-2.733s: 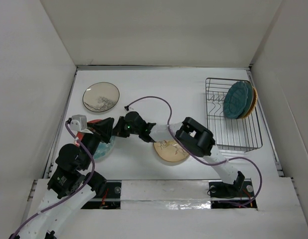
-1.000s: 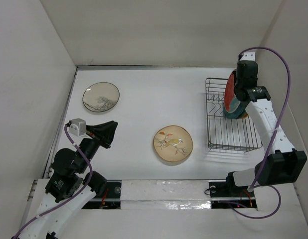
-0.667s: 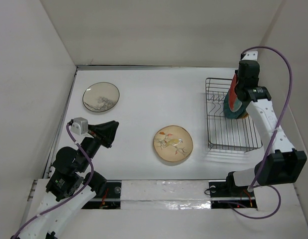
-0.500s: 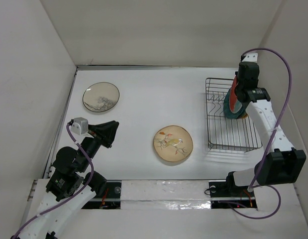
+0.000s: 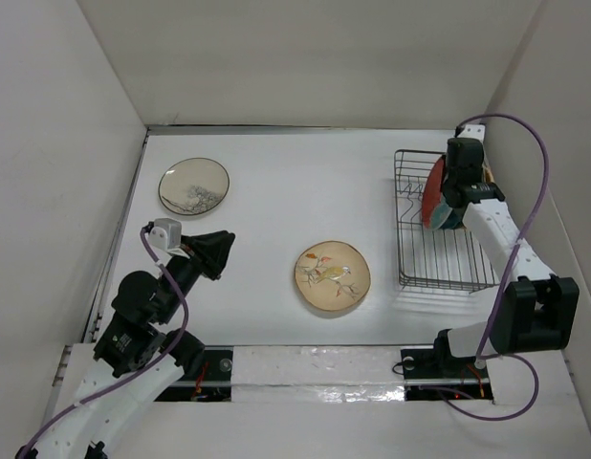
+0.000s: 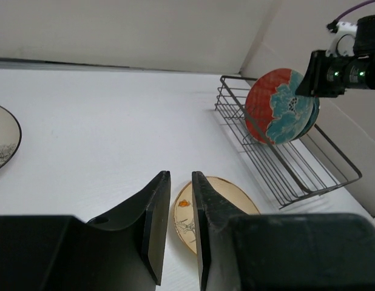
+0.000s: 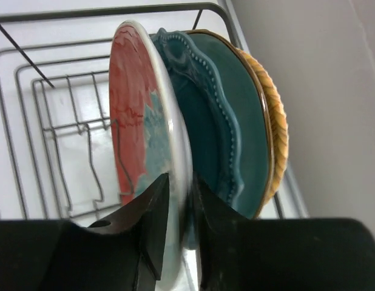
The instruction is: Load the plates into the dish rack
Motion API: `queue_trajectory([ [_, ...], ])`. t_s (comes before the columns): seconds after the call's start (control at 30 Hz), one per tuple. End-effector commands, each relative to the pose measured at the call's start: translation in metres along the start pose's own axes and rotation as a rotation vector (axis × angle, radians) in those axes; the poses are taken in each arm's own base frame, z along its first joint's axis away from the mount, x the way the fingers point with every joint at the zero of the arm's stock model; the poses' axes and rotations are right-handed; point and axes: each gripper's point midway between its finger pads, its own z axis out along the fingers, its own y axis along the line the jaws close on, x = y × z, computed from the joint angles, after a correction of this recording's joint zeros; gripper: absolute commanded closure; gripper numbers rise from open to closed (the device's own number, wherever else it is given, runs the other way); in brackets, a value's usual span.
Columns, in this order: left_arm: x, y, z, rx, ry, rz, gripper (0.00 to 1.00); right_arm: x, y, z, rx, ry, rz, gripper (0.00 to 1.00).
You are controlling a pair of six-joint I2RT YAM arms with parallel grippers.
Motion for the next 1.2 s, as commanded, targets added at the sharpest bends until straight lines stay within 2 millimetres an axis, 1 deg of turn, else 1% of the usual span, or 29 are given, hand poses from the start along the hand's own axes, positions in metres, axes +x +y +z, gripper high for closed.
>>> queue_trajectory([
  [0.0, -0.004, -0.006, 0.008, 0.015, 0.016, 0.006, 0.81, -0.033, 0.002, -0.009, 0.005, -0.137, 0.231, 0.48],
  [0.03, -0.002, -0.005, 0.009, 0.01, 0.026, 0.007, 0.81, -0.036, 0.001, -0.013, 0.003, -0.146, 0.236, 0.48],
  [0.07, 0.0, -0.004, 0.011, 0.006, 0.036, 0.008, 0.81, -0.034, 0.001, -0.015, -0.003, -0.144, 0.272, 0.31],
  [0.1, 0.003, -0.003, 0.012, 0.002, 0.047, 0.008, 0.8, -0.033, 0.003, -0.02, -0.002, -0.15, 0.286, 0.24],
  [0.13, 0.006, -0.002, 0.014, -0.004, 0.058, 0.009, 0.8, -0.039, 0.0, -0.031, -0.007, -0.177, 0.311, 0.18],
  [0.17, 0.007, -0.002, 0.015, -0.006, 0.064, 0.009, 0.8, -0.042, 0.003, -0.04, -0.021, -0.193, 0.333, 0.07],
  [0.2, 0.009, -0.001, 0.016, -0.01, 0.07, 0.009, 0.79, -0.04, 0.003, -0.046, -0.02, -0.195, 0.34, 0.02],
  [0.23, 0.012, 0.0, 0.018, -0.017, 0.079, 0.01, 0.79, -0.048, -0.003, -0.061, -0.029, -0.23, 0.369, 0.01],
  [0.27, 0.014, 0.001, 0.019, -0.02, 0.088, 0.011, 0.8, -0.053, -0.003, -0.07, -0.044, -0.251, 0.394, 0.01],
  [0.3, 0.018, 0.002, 0.021, -0.025, 0.106, 0.012, 0.79, -0.055, 0.004, -0.081, -0.079, -0.268, 0.399, 0.01],
  [0.33, 0.02, 0.002, 0.023, -0.026, 0.112, 0.013, 0.79, -0.059, 0.004, -0.09, -0.1, -0.291, 0.418, 0.01],
  [0.37, 0.022, 0.003, 0.025, -0.029, 0.12, 0.015, 0.79, -0.067, 0.0, -0.107, -0.129, -0.329, 0.463, 0.01],
  [0.4, 0.024, 0.004, 0.026, -0.031, 0.13, 0.019, 0.79, -0.072, 0.005, -0.119, -0.168, -0.356, 0.482, 0.0],
  [0.47, 0.029, 0.005, 0.03, -0.034, 0.153, 0.031, 0.79, -0.072, 0.009, -0.134, -0.221, -0.39, 0.524, 0.01],
  [0.5, 0.031, 0.005, 0.031, -0.032, 0.158, 0.035, 0.79, -0.079, 0.007, -0.148, -0.252, -0.435, 0.556, 0.0],
  [0.53, 0.033, 0.005, 0.033, -0.029, 0.169, 0.042, 0.79, -0.075, 0.015, -0.152, -0.279, -0.437, 0.553, 0.01],
  [0.6, 0.035, 0.004, 0.035, -0.023, 0.181, 0.05, 0.78, -0.076, 0.018, -0.162, -0.307, -0.458, 0.565, 0.0],
  [0.63, 0.036, 0.002, 0.037, -0.012, 0.188, 0.054, 0.78, -0.076, 0.023, -0.167, -0.325, -0.461, 0.559, 0.0],
  [0.73, 0.04, 0.003, 0.042, -0.019, 0.213, 0.071, 0.76, -0.082, 0.029, -0.175, -0.345, -0.472, 0.549, 0.0],
  [0.77, 0.045, 0.005, 0.044, -0.026, 0.236, 0.08, 0.75, -0.087, 0.028, -0.179, -0.349, -0.486, 0.557, 0.0],
  [0.8, 0.045, 0.006, 0.043, -0.027, 0.241, 0.082, 0.75, -0.089, 0.032, -0.182, -0.365, -0.49, 0.555, 0.0],
  [0.83, 0.05, 0.007, 0.044, -0.035, 0.261, 0.082, 0.74, -0.09, 0.033, -0.181, -0.358, -0.488, 0.555, 0.01],
  [0.9, 0.054, 0.009, 0.045, -0.045, 0.283, 0.086, 0.73, -0.091, 0.043, -0.185, -0.389, -0.478, 0.556, 0.0],
  [0.93, 0.057, 0.011, 0.045, -0.053, 0.295, 0.087, 0.72, -0.09, 0.044, -0.183, -0.381, -0.472, 0.559, 0.0],
  [0.97, 0.06, 0.012, 0.046, -0.054, 0.304, 0.086, 0.71, -0.088, 0.052, -0.182, -0.391, -0.453, 0.562, 0.01],
  [1.03, 0.069, 0.014, 0.046, -0.066, 0.339, 0.073, 0.69, -0.088, 0.061, -0.184, -0.405, -0.434, 0.559, 0.0],
  [1.1, 0.074, 0.015, 0.046, -0.074, 0.363, 0.069, 0.68, -0.082, 0.074, -0.181, -0.403, -0.39, 0.555, 0.01],
  [1.13, 0.075, 0.014, 0.047, -0.068, 0.37, 0.063, 0.67, -0.088, 0.076, -0.186, -0.415, -0.389, 0.57, 0.0],
  [1.17, 0.076, 0.009, 0.046, -0.043, 0.376, 0.058, 0.66, -0.089, 0.081, -0.19, -0.424, -0.378, 0.588, 0.01],
])
